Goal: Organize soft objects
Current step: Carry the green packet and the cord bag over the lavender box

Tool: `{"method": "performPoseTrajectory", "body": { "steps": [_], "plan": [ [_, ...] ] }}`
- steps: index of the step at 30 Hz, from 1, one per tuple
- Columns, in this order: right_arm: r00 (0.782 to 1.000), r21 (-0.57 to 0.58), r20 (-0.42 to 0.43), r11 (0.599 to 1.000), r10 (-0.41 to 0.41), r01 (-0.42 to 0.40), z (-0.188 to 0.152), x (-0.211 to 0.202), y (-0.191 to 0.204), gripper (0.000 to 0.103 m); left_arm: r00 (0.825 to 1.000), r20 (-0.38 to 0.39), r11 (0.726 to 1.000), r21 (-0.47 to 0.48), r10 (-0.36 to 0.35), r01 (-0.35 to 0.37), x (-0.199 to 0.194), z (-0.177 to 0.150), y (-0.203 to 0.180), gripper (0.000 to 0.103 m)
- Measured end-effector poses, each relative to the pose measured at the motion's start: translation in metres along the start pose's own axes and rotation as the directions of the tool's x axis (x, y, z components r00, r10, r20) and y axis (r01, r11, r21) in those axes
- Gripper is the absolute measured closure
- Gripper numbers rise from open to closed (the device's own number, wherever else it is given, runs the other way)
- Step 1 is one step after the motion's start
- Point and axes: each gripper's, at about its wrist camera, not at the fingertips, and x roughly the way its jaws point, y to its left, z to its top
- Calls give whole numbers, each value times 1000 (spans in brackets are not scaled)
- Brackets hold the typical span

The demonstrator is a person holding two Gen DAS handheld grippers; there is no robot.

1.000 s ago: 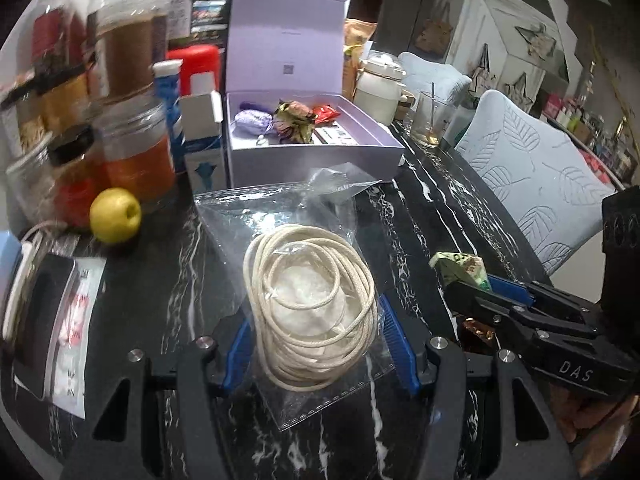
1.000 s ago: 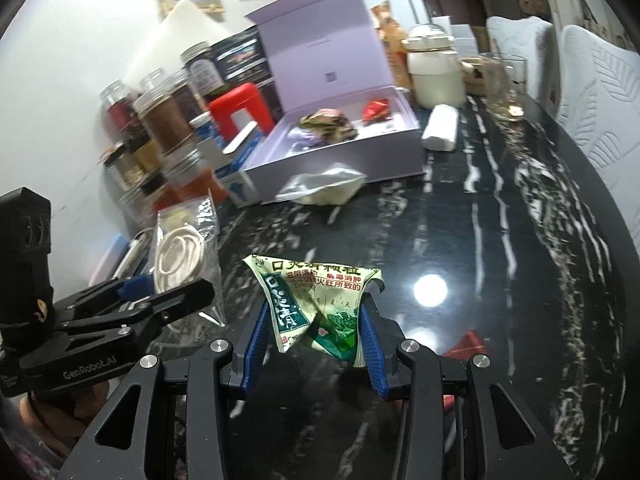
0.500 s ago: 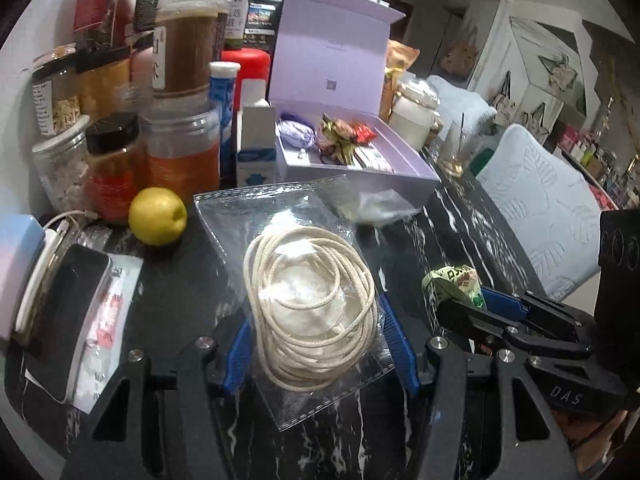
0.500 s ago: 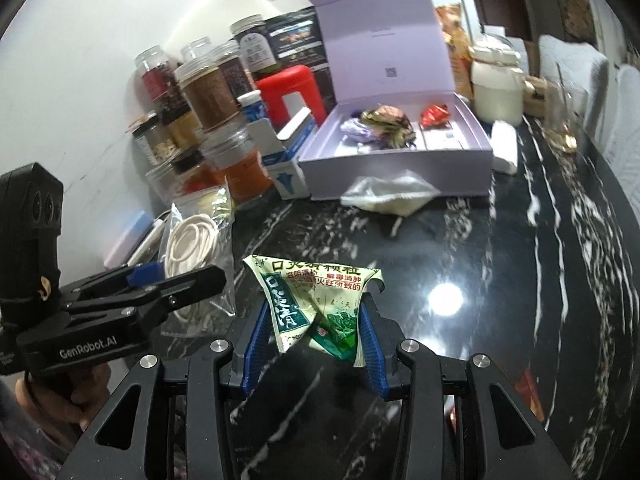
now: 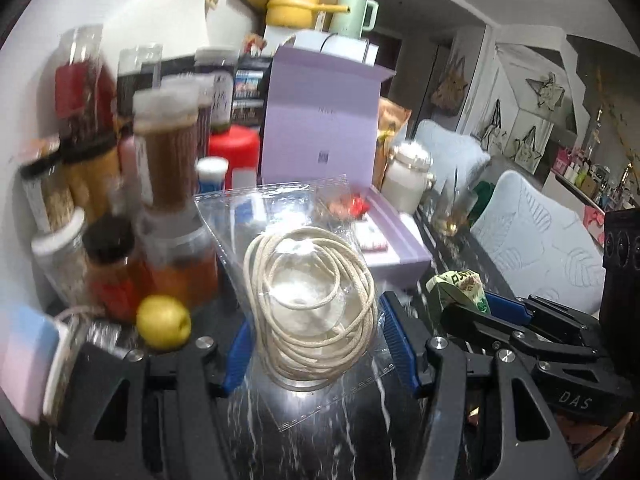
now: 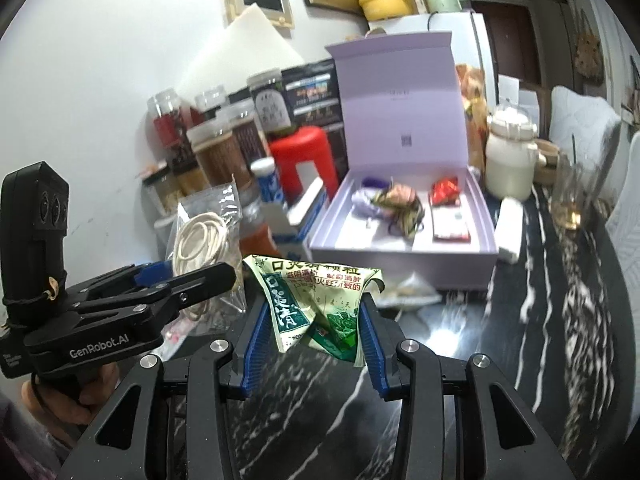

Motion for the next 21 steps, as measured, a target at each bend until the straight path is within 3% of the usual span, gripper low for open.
{"method": "performPoseTrajectory", "body": {
  "steps": [15, 21],
  "plan": [
    [991, -21, 130, 1000, -10, 12, 67, -17, -28, 61, 987, 163, 997, 74, -9, -3, 9, 80, -21, 45],
    [986, -29, 163, 998, -43, 48, 86, -15, -44, 61, 983, 183, 996, 93, -8, -9, 24, 105, -26, 45]
  ]
}}
